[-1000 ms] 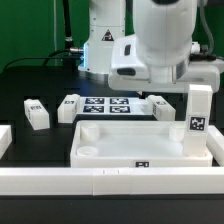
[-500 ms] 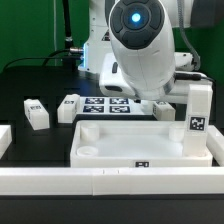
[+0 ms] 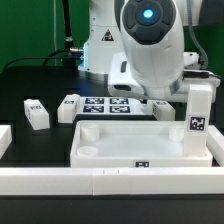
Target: Assemble desk
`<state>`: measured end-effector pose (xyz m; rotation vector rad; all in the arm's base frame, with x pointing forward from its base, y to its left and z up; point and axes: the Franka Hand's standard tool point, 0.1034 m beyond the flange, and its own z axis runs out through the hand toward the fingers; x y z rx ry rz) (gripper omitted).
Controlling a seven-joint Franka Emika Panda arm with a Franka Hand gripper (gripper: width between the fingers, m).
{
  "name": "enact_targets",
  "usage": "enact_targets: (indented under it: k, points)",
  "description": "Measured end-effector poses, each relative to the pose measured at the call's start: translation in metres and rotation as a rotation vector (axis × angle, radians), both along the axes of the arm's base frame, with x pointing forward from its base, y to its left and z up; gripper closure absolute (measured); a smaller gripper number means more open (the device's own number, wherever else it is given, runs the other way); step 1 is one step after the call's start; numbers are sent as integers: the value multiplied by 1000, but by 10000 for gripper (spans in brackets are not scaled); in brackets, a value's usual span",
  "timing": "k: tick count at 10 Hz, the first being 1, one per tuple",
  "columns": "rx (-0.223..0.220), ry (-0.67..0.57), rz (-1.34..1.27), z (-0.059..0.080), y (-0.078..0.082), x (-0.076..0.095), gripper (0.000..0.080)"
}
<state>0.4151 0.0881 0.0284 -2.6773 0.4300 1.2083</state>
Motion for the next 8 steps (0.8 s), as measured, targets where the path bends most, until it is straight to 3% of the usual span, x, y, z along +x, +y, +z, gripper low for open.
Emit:
enact_targets:
  k: [8]
  points:
    - [-3, 8, 9, -19, 4, -13, 150]
